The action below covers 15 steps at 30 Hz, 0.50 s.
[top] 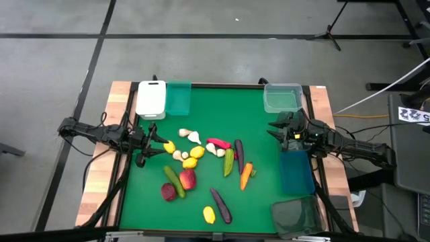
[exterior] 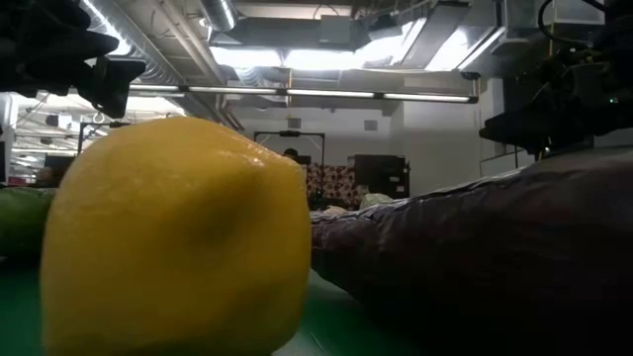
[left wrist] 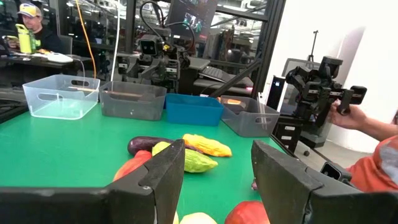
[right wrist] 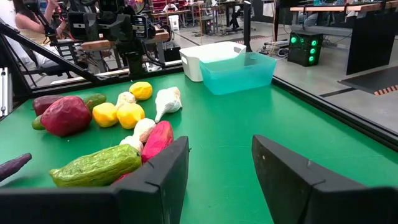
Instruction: Sort produce into baskets
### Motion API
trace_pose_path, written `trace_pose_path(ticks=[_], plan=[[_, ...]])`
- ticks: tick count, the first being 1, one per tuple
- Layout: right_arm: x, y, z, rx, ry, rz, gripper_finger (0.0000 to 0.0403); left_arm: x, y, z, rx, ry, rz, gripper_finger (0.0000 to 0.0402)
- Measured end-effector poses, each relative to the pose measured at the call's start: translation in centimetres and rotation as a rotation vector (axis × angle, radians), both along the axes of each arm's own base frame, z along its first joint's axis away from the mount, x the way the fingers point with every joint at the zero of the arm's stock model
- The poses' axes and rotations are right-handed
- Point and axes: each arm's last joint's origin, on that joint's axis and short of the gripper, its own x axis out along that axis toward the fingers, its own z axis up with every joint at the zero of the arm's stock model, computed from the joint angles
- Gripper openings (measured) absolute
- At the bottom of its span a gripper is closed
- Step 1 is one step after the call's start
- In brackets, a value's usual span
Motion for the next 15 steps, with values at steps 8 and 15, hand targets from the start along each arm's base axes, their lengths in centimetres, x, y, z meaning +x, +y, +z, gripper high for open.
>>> trace_pose_path(ticks=[8, 15], plan=[[0.00, 0.00, 0.00, 0.000, 0.000, -0.002, 0.0179, 0.00, 0.00, -0.03, 0.055, -0.001, 0.002, 0.0182], [-0.02, -0.09, 0.02, -0.007, 0.000, -0.030, 0.0179, 0.00, 0.00, -0.03, 0.054, -0.001, 0.002, 0.0182]])
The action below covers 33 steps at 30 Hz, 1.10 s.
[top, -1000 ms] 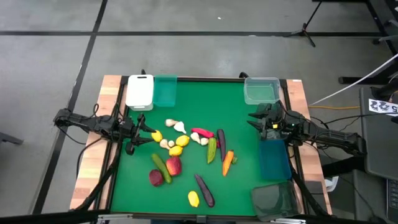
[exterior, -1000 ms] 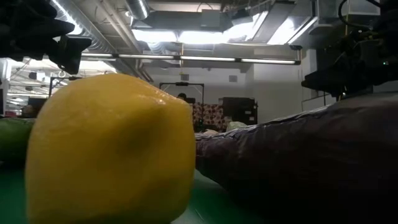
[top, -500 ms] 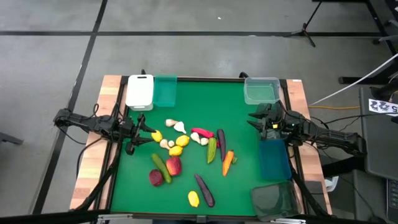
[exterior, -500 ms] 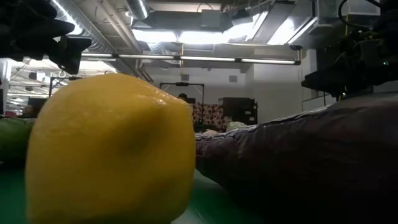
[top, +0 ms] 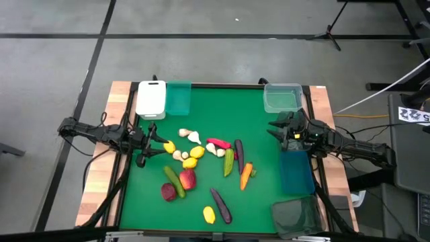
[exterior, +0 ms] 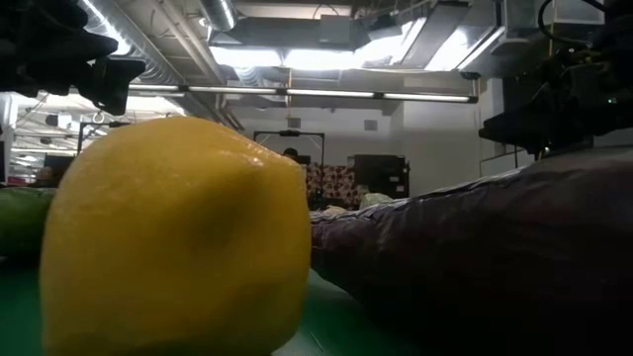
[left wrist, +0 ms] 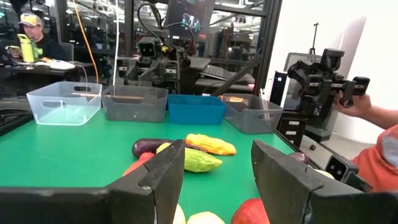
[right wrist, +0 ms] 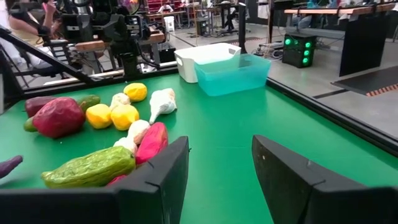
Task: Sort produce into baskets
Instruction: Put the green cucumber into the top black transparent bin
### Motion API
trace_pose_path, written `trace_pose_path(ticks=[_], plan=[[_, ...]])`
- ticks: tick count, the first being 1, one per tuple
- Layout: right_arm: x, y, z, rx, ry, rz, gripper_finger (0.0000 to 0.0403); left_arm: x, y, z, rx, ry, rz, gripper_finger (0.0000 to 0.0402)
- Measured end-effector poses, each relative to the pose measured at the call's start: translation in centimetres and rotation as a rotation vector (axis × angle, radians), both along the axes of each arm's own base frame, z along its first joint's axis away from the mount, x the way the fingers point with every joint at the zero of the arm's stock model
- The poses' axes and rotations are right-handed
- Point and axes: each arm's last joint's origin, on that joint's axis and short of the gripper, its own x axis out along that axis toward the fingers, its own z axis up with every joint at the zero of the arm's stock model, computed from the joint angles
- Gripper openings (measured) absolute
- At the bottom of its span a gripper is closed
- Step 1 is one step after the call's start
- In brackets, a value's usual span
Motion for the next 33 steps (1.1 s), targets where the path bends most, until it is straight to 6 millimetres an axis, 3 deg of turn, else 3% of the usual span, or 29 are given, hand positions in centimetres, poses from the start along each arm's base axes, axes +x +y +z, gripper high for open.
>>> trace_pose_path(ticks=[9, 16, 24, 33], plan=[[0.00, 0.01, 0.00, 0.000, 0.000, 0.005, 0.0179, 0.00, 0.01, 0.11, 0.090, -0.021, 0.004, 0.0182], [0.00, 0.01, 0.01, 0.005, -0.002, 0.004, 0.0179, 0.00, 0.00, 0.01, 0.004, -0.001, 0.001, 0.0182], [0.01, 0.01, 0.03, 0.174, -0.051, -0.015, 0.0179, 0.00, 0.00, 0.03, 0.055, -0.010, 0.003, 0.0182], [0.03, 0.08, 0.02, 0.176, -0.049, 0.009, 0.0179, -0.07, 0.02, 0.94, -0.155, -0.083, -0.011, 0.0182]])
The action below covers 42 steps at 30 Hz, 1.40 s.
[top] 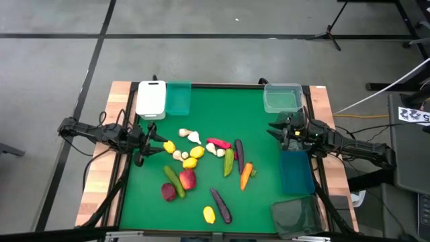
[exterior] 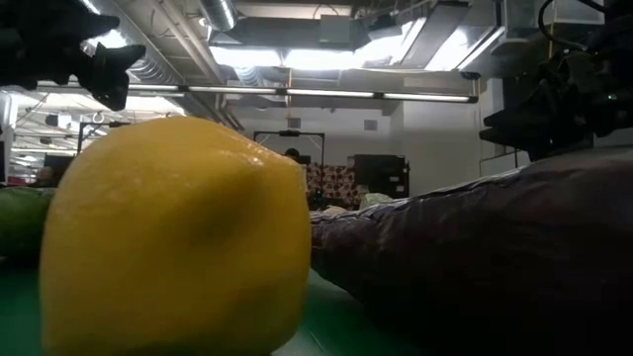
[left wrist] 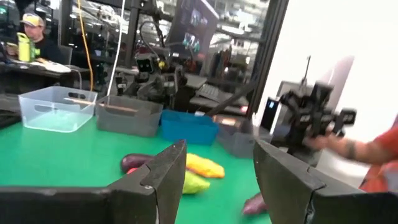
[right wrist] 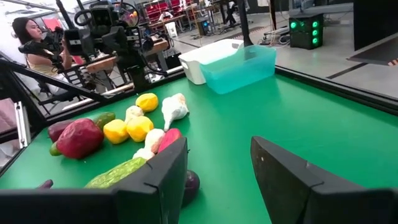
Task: Sort produce into baskets
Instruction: Put the green cucumber into the top black transparent bin
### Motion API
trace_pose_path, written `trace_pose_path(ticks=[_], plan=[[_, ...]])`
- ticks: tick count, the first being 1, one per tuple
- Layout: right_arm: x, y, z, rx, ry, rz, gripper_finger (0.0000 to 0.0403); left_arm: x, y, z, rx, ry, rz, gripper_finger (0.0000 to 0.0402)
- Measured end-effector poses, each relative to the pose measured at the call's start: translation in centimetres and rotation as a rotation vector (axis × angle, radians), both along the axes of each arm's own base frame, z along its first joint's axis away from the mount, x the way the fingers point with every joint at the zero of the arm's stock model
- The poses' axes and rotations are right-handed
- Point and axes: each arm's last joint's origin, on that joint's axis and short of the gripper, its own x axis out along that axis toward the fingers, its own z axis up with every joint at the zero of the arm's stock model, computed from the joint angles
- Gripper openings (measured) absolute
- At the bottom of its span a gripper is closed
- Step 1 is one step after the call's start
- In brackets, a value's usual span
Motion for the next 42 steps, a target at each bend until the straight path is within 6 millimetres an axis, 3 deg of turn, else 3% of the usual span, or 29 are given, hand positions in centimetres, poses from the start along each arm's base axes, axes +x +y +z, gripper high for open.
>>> trace_pose_path(ticks=[8, 12, 15, 18, 24, 28, 32, 37, 42], plan=[[0.0, 0.0, 0.0, -0.002, -0.004, -0.008, 0.0179, 0.0, 0.0, 0.2, 0.081, -0.032, 0.022, 0.0182], [0.0, -0.1, 1.0, -0.025, -0.112, -0.023, 0.0179, -0.1, 0.4, 0.8, 0.160, -0.091, 0.143, 0.0182], [-0.1, 0.1, 2.9, -0.058, -0.215, 0.023, 0.0179, -0.2, 0.6, 1.2, 0.123, -0.118, 0.211, 0.0182], [-0.7, 0.3, 6.1, -0.136, -0.279, 0.046, 0.0179, -0.3, 0.7, 1.3, 0.106, -0.124, 0.257, 0.0182], [-0.6, 0.3, 10.9, -0.225, -0.094, 0.071, 0.0179, -0.3, 0.7, 1.3, 0.021, -0.130, 0.250, 0.0182], [1.7, 0.1, 13.6, -0.224, 0.031, 0.193, 0.0179, -0.3, 0.8, 1.4, -0.012, -0.134, 0.259, 0.0182], [5.8, 0.9, 14.8, -0.287, 0.172, 0.387, 0.0179, -0.3, 0.9, 1.4, -0.046, -0.132, 0.279, 0.0182], [10.5, 2.5, 14.1, -0.479, 0.540, 0.379, 0.0179, -0.3, 0.8, 2.1, -0.071, -0.124, 0.271, 0.0182], [13.9, 3.2, 12.3, -0.472, 0.823, 0.321, 0.0179, 0.2, 0.7, 3.3, -0.073, -0.039, 0.272, 0.0182]])
